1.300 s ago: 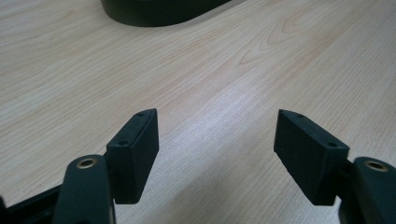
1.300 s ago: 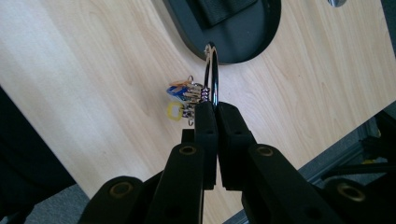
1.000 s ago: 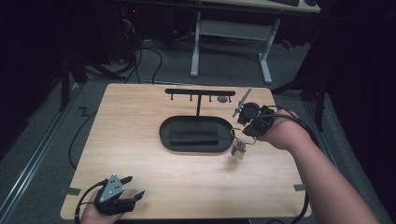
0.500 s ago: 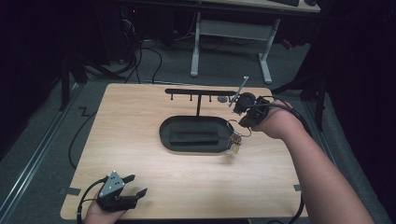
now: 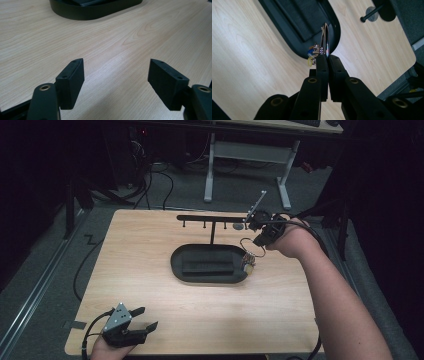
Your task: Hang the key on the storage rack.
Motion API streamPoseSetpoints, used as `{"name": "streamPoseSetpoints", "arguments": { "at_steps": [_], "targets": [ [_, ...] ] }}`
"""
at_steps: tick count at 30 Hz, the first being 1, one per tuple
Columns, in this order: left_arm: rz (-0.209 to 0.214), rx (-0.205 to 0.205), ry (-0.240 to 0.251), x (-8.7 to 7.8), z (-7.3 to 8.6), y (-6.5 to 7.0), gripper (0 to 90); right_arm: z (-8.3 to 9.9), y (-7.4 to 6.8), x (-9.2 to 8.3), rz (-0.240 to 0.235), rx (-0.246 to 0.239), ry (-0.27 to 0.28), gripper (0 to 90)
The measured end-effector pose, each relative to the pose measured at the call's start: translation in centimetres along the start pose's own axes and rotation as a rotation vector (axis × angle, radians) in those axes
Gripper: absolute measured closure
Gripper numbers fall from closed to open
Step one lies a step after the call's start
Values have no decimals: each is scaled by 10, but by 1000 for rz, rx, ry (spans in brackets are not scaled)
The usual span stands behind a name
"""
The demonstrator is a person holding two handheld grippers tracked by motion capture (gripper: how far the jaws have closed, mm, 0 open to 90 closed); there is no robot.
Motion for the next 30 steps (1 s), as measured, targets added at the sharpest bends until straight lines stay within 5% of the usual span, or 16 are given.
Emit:
{"name": "streamPoseSetpoints", "arguments": {
  "at_steps": [3,15,30],
  "targets": [
    [-6,-6,4,0,0,0,300,-5,6,3,-9,16,11,882],
    [-42,77,-36,4,-2,5,302,-22,27,21,-14,30,14,882],
    [-23,106,-51,6,4,8,307,-27,56,42,-39,107,11,881]
  ]
}}
Point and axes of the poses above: each handheld gripper's, and its own axes: x roughly forward along the jaws, z roughly out of its underside, y roughly to its right, the point moved 1 cm from there along x, roughly forward along the jaws, and after that the axes turned 9 degrees about -y, right-handed, at the moved point
